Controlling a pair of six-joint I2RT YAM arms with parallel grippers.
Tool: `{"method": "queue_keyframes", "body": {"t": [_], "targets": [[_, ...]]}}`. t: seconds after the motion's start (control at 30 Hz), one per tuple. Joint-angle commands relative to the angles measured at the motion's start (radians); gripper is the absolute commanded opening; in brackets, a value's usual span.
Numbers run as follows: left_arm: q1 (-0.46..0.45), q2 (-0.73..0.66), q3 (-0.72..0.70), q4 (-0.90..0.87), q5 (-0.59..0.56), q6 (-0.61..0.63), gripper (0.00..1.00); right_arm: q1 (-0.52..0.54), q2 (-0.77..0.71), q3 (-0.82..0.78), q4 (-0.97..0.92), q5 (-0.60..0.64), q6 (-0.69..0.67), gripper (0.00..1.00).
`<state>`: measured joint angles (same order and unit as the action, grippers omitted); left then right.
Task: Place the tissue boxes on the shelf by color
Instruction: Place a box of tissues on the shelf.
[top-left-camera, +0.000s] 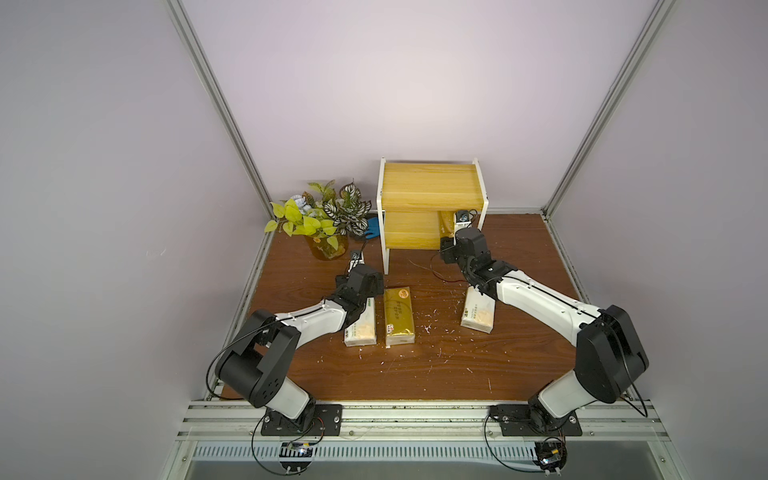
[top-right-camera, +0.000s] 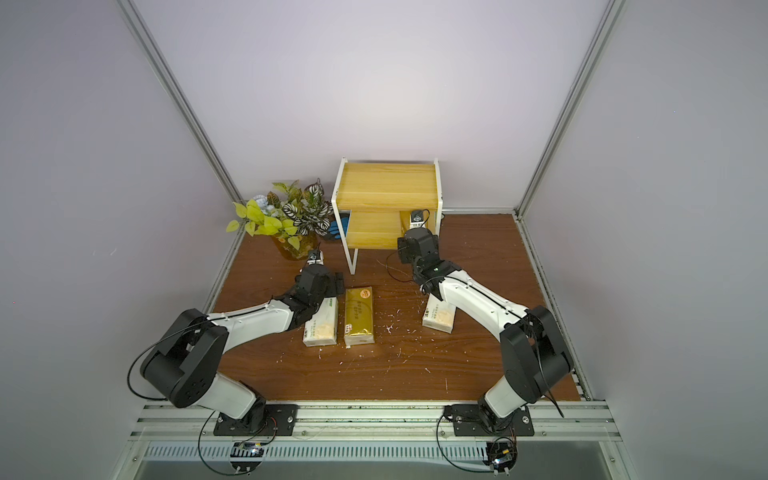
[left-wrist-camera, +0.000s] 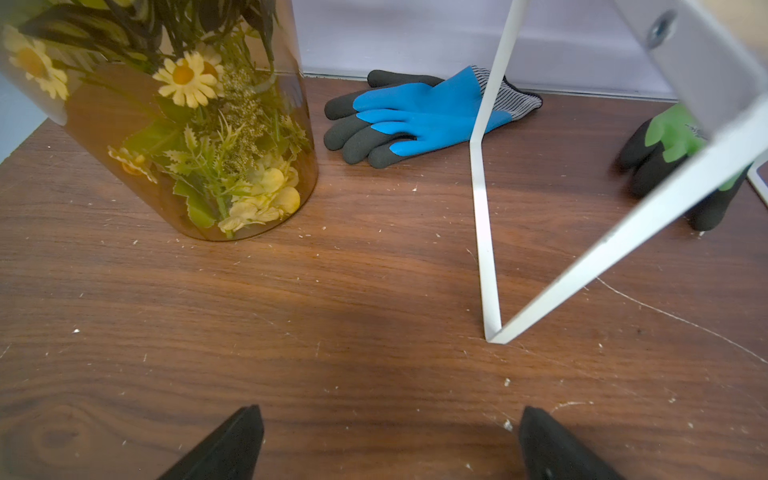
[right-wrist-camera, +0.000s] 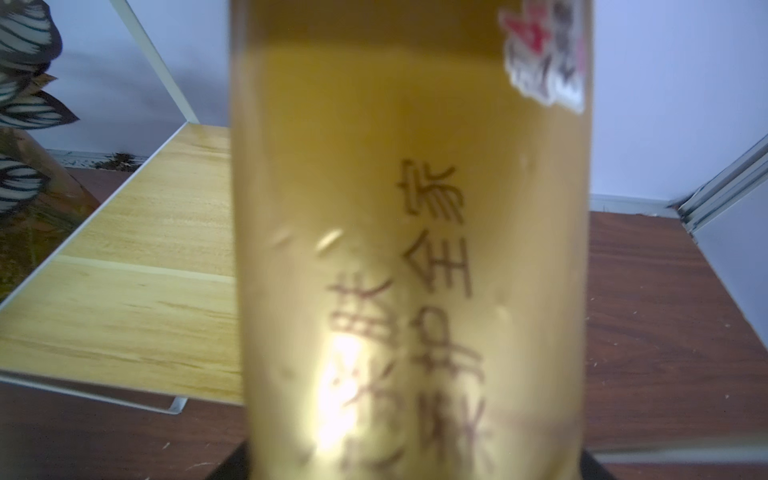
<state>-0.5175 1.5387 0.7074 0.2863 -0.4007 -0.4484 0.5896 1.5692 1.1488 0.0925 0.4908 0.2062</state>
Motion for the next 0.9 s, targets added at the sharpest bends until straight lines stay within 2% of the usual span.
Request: {"method": "queue_keyframes", "body": {"t": [0.0,0.23,0.4,0.77,0.87], "targets": [[-0.010,0.014,0.025,-0.015,0.016,0.008,1.00,-0.005,-0.020,0.038,0.100,0.059,0.000,0.79],[-0.011,0.033,0.053,-0.019,0.026,0.016,1.00,-0.005,-0.014,0.040,0.124,0.048,-0.017,0.81],[-0.010,0.044,0.062,-0.021,0.037,0.019,1.00,-0.005,-0.039,0.027,0.138,0.015,-0.023,0.92],[-0.011,0.061,0.071,-0.021,0.049,0.013,1.00,0.004,-0.137,-0.062,0.101,-0.032,0.063,0.91],[-0.011,0.064,0.068,-0.016,0.056,0.008,1.00,0.015,-0.171,-0.100,0.100,-0.012,0.063,0.91]]}}
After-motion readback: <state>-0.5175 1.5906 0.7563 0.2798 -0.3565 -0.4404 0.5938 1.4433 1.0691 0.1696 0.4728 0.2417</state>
